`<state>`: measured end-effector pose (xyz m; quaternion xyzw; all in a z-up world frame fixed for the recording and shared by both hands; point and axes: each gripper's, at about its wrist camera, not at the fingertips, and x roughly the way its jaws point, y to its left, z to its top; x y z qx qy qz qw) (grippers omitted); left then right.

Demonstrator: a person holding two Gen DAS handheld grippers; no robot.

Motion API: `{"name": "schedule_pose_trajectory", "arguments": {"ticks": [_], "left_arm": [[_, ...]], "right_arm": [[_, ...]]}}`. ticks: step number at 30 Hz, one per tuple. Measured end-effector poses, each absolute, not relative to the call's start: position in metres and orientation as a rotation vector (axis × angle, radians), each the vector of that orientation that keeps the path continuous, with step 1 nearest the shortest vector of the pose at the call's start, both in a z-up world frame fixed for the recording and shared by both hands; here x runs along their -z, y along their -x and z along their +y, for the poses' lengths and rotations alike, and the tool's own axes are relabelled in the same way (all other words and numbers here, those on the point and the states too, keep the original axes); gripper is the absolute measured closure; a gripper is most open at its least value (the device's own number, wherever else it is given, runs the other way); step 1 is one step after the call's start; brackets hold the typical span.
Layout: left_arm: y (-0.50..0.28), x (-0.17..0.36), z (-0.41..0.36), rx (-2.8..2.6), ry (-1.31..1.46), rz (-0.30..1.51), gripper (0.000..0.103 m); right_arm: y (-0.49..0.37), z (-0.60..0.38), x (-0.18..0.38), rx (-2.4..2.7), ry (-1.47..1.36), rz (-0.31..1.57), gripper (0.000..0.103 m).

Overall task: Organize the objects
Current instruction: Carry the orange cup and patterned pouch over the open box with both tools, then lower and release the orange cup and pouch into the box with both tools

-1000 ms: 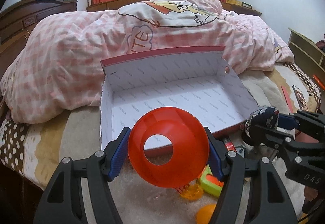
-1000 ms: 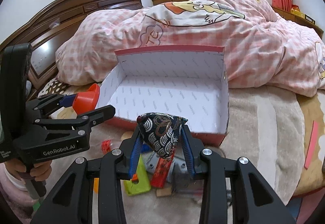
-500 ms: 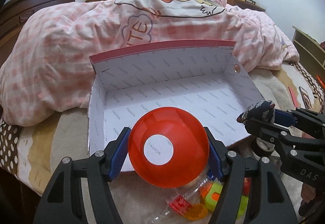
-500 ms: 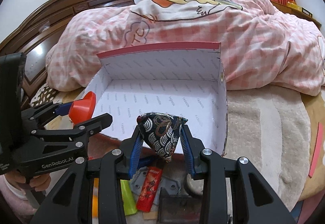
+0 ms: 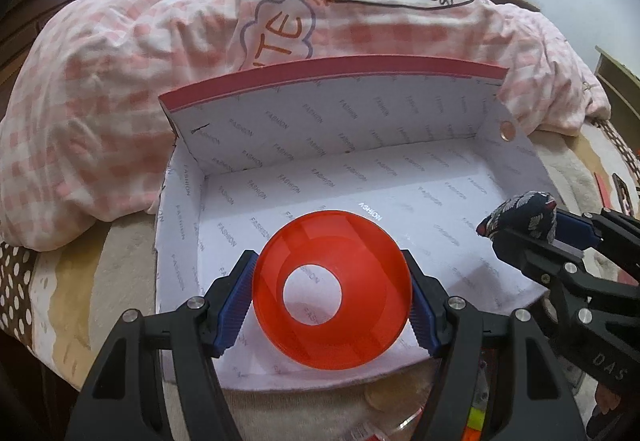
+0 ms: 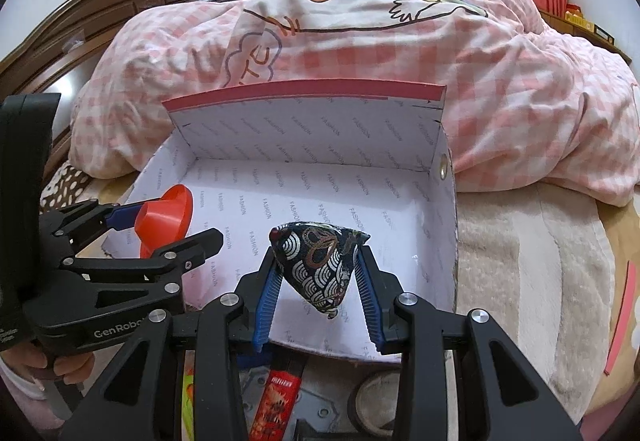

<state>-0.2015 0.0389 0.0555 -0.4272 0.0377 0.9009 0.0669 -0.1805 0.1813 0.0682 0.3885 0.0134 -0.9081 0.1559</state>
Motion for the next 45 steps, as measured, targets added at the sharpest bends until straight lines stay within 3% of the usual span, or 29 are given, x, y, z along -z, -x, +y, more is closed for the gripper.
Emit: {"name": "schedule_pose_trajectory", "arguments": {"ticks": [22, 30, 34, 45], "left_arm": [[0.215, -0.043, 0.044, -2.703, 1.352, 0.095, 0.034], [0.217, -0.039, 0.049, -2.653, 1.41, 0.078, 0.033], [0.216, -0.041, 0.051, -2.672, 1.407, 0.091, 0.024], [0.207, -0.051, 0.047, -2.681, 1.384, 0.102, 0.024]], "right_arm": [[0.195, 0.179, -0.051, 2.618, -1.191, 0.061, 0.063], [0.195, 0.184, -0.054, 2.639, -1.172, 0.03, 0.048], [0.193, 0.184, -0.056, 2.639, -1.169, 0.03, 0.047], [0.19, 0.182, -0.059, 2.643, -1.165, 0.033, 0.047]]}}
